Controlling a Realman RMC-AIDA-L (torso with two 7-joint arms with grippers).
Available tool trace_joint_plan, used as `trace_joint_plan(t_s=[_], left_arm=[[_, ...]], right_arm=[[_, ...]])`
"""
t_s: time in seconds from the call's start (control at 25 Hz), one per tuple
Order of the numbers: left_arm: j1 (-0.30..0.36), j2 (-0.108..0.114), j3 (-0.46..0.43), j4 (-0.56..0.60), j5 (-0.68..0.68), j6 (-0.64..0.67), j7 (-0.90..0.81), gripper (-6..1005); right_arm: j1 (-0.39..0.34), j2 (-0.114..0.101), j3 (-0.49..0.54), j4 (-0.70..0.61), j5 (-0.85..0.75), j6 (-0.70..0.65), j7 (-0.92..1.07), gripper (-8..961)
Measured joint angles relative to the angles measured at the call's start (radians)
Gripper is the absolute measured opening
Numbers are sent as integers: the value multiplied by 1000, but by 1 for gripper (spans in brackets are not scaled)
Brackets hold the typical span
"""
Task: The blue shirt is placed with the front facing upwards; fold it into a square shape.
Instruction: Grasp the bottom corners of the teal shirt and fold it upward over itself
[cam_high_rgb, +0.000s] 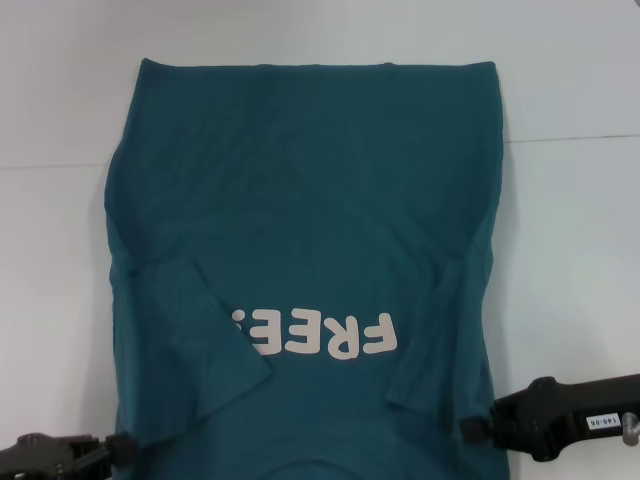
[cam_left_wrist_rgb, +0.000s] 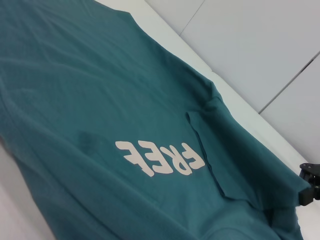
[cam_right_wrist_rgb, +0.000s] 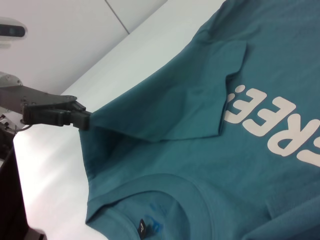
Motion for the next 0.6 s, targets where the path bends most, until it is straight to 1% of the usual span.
trace_joint_plan(t_s=[0.2,0.32,0.48,0.6], left_arm=[[21,2,-9,1,-3,9,23,80],[24,3,-34,4,-7,17,32,80],[7,9,-50,19,-6,8,32,81],[-14,10,-51,28,-1,-6,26,81]], right_arm=[[-12,4,-12,0,0,-13,-11,36],[-12,4,-12,1,0,-14,-19,36],[-7,5,-3,1,3,-4,-23,36],[3,5,10,5,10,11,-23,36]])
